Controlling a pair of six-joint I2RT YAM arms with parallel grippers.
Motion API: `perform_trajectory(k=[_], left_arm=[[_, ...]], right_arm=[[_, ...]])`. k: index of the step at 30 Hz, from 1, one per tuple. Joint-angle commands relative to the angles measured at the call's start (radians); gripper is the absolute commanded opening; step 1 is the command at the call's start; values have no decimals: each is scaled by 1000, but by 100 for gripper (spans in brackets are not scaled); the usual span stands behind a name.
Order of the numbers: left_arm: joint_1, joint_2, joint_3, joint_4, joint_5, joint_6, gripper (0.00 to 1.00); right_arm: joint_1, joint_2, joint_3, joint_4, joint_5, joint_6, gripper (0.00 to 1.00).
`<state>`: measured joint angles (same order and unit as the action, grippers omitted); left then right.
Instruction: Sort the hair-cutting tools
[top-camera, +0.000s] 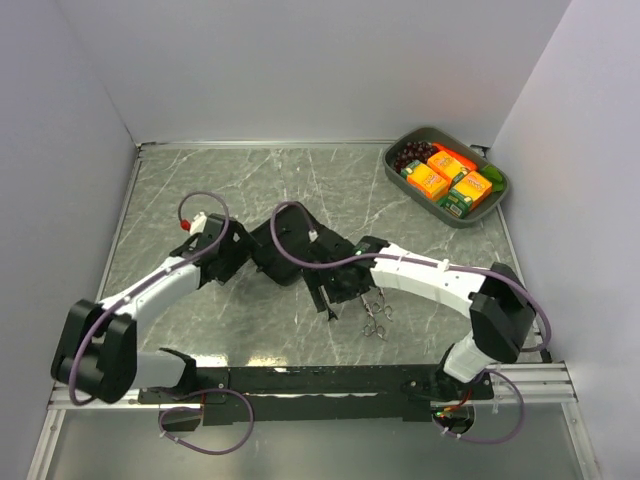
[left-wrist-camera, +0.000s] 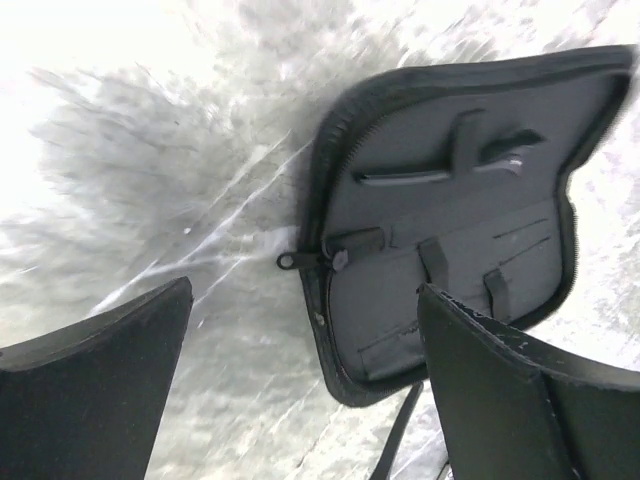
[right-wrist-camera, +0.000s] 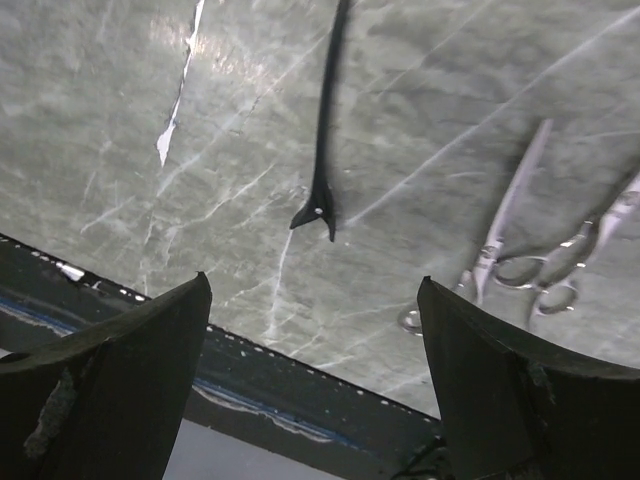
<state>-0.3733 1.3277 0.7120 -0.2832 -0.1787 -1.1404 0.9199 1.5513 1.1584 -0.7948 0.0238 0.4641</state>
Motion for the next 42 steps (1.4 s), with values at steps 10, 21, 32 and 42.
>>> perform_trajectory(k=[10,21,32,42], left_arm=[[172,11,122,25,-44,349,99],[177,174,92,395,137,619,99],[177,340,133,572,430,749,98],[177,527,311,553,622,818,78]], right_arm=[[46,179,-17,204,134,-5,63],[48,208,-100,269,111,-30,26],[53,176,-172,287,36,-74,0],[54,76,-238,249,5,-81,0]])
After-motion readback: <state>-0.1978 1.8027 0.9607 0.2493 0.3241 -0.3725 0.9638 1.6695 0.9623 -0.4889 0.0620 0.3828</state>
